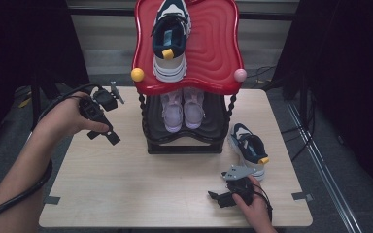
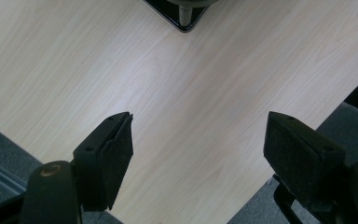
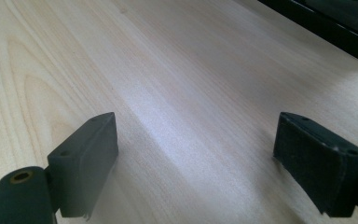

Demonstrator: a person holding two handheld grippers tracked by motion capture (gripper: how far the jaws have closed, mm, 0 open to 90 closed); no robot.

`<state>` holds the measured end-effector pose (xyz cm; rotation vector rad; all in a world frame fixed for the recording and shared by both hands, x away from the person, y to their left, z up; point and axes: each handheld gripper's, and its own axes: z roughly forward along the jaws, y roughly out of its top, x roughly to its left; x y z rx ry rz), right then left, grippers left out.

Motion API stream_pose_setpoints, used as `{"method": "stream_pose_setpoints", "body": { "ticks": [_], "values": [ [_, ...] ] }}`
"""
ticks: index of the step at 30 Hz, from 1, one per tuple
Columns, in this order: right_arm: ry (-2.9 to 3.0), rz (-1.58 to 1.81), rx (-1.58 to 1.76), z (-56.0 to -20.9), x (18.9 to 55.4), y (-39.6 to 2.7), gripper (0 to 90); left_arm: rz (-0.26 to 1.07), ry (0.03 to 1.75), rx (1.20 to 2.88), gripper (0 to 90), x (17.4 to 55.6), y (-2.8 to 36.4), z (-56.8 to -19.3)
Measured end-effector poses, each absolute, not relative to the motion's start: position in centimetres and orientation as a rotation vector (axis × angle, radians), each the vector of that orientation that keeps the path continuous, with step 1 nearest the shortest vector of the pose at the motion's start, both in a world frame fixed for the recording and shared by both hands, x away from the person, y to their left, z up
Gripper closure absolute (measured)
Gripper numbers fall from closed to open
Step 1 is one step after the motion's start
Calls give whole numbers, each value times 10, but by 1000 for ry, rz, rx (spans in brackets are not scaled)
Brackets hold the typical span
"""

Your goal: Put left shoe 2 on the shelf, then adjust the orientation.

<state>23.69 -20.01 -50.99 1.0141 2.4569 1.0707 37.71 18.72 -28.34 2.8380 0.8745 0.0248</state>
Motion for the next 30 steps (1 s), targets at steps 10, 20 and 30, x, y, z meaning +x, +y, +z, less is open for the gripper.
{"method": "stream_pose_setpoints", "body": {
  "ticks": [10,20,30],
  "values": [
    [2457,1072,1009,-510,236,-200,132,37,881,2740,227,370,189,-333],
    [2461,1070,1015,-510,236,-200,132,23,889,2655,218,366,192,-381],
    [2461,1069,1016,-510,236,-200,132,43,909,2588,212,362,188,-408]
  ]
}}
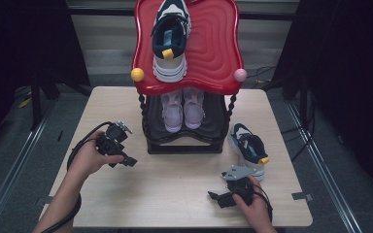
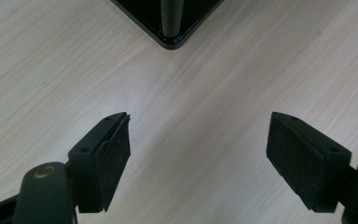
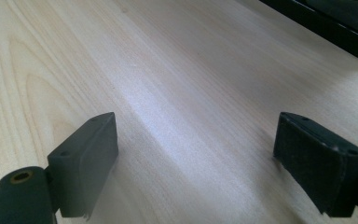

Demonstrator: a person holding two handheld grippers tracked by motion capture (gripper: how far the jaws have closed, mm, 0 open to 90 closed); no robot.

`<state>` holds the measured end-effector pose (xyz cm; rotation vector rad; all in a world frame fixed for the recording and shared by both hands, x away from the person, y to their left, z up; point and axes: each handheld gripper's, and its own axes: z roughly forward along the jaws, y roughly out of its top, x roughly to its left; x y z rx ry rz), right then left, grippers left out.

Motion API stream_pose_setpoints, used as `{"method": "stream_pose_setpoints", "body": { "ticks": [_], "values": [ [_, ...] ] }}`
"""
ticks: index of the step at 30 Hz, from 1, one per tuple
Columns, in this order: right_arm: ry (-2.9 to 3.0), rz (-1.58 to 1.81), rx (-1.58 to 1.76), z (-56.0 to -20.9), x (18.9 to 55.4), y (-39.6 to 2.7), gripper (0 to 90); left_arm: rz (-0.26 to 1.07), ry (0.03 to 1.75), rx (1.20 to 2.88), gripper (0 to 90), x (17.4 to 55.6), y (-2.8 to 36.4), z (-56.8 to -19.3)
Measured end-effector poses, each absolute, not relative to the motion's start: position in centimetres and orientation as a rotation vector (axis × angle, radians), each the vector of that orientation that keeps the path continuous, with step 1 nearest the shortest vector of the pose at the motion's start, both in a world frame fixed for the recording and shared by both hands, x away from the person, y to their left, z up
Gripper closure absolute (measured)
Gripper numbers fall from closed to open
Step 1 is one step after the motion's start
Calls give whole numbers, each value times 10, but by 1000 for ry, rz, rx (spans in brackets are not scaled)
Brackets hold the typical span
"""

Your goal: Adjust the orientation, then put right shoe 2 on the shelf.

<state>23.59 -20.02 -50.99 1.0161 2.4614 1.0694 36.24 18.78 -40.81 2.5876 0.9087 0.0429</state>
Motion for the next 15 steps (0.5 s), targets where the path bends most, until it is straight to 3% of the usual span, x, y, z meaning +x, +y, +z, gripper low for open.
{"method": "stream_pose_setpoints", "body": {
  "ticks": [15],
  "values": [
    [2462,1071,1014,-510,236,-200,132,133,888,2531,200,352,170,-456]
  ]
}}
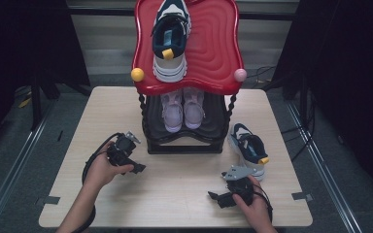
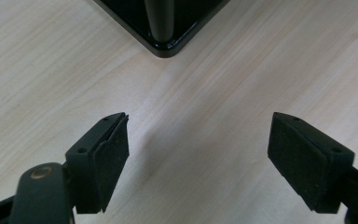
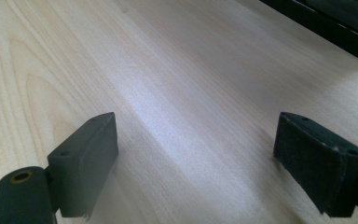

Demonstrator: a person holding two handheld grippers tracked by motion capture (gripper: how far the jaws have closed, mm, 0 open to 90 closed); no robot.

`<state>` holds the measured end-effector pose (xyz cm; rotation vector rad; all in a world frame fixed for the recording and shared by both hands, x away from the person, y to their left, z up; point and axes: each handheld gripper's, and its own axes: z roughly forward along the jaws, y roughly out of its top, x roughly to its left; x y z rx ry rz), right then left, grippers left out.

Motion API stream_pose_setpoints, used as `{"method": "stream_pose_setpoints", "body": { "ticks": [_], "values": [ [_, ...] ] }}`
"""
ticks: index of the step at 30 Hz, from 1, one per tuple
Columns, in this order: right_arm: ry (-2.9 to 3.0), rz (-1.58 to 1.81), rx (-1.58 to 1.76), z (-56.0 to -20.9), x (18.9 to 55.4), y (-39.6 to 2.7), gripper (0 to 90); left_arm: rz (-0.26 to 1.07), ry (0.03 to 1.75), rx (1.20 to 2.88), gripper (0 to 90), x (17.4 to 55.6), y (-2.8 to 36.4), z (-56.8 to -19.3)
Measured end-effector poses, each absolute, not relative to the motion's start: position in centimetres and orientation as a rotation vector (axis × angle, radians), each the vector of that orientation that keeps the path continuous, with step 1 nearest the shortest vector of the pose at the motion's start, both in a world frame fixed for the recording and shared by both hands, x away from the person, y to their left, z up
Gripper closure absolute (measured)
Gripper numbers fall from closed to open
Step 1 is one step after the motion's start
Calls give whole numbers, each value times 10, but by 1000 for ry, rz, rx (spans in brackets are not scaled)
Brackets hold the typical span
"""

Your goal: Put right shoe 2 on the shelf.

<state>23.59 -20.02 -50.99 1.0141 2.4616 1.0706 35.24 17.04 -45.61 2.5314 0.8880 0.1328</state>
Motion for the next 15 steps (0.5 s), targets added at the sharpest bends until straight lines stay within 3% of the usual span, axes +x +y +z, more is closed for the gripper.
{"method": "stream_pose_setpoints", "body": {
  "ticks": [15],
  "values": [
    [2463,1070,1007,-510,236,-200,128,210,900,2322,169,338,168,-492]
  ]
}}
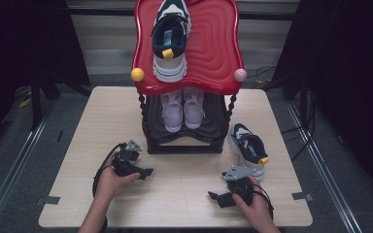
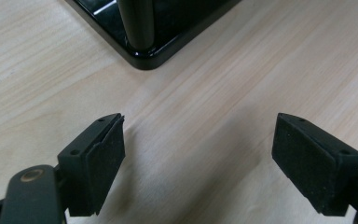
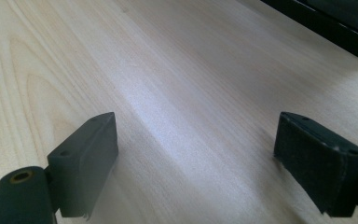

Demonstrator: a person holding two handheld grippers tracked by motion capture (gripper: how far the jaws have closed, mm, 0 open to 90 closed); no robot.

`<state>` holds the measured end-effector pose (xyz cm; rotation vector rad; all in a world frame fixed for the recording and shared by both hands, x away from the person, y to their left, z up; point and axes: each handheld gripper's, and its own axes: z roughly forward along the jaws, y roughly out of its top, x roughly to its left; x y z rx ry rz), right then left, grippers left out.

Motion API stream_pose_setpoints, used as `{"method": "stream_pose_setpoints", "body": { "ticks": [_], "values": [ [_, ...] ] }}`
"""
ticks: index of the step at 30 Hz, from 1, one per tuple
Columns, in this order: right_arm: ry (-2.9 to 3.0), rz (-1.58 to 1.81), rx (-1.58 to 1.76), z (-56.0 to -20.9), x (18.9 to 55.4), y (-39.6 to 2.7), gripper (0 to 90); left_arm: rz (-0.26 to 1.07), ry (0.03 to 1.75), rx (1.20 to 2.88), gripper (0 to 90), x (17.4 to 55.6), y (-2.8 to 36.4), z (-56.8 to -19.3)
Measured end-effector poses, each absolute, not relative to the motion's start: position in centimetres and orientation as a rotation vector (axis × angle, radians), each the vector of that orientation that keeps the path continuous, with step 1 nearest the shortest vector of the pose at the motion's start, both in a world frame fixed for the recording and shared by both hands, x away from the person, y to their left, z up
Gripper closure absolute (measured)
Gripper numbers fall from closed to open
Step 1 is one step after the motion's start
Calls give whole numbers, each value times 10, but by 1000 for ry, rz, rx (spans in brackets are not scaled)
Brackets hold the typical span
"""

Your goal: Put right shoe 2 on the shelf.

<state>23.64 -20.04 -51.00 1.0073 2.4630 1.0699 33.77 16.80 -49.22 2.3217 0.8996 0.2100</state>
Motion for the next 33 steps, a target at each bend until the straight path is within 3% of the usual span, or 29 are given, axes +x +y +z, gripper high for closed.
{"method": "stream_pose_setpoints", "body": {
  "ticks": [10,19,33],
  "values": [
    [2472,1073,1002,-510,236,-201,128,319,879,2268,147,329,168,-503],
    [2506,1040,1003,-504,240,-204,162,335,855,2213,95,326,170,-510],
    [2503,1018,978,-455,254,-214,208,335,854,2211,95,326,170,-510]
  ]
}}
